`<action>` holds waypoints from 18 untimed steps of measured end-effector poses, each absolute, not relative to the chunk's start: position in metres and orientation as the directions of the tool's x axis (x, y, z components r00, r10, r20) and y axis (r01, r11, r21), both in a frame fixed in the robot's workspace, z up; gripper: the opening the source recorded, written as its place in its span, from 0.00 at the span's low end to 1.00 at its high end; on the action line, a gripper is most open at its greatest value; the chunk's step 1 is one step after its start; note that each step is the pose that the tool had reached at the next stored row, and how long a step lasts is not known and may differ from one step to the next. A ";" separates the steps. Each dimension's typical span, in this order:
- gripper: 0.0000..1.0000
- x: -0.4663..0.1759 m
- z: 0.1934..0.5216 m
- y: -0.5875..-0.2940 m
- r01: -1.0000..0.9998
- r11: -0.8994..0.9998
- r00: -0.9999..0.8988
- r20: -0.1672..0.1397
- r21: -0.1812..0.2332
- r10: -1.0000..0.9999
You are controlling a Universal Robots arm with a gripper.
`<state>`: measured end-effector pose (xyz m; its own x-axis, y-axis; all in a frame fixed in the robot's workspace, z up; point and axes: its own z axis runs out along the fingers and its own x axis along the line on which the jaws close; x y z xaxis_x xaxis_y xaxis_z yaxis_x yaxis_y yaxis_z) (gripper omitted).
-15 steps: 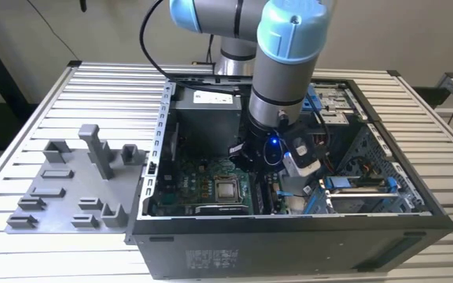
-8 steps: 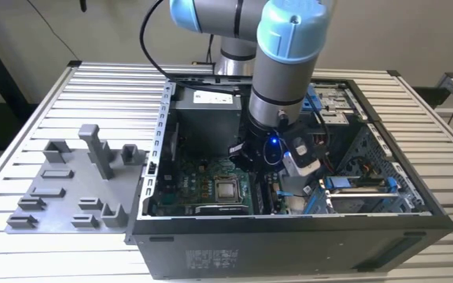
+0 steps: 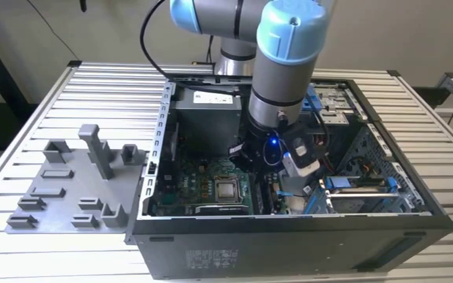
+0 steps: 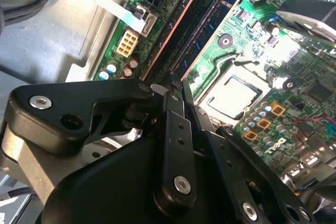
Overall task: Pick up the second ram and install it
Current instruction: 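Insert the second ram into the second slot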
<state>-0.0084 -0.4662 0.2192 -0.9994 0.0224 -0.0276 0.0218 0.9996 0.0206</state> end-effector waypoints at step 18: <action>0.14 -0.008 0.214 -0.466 0.022 0.999 -0.999 -0.028 0.023 0.022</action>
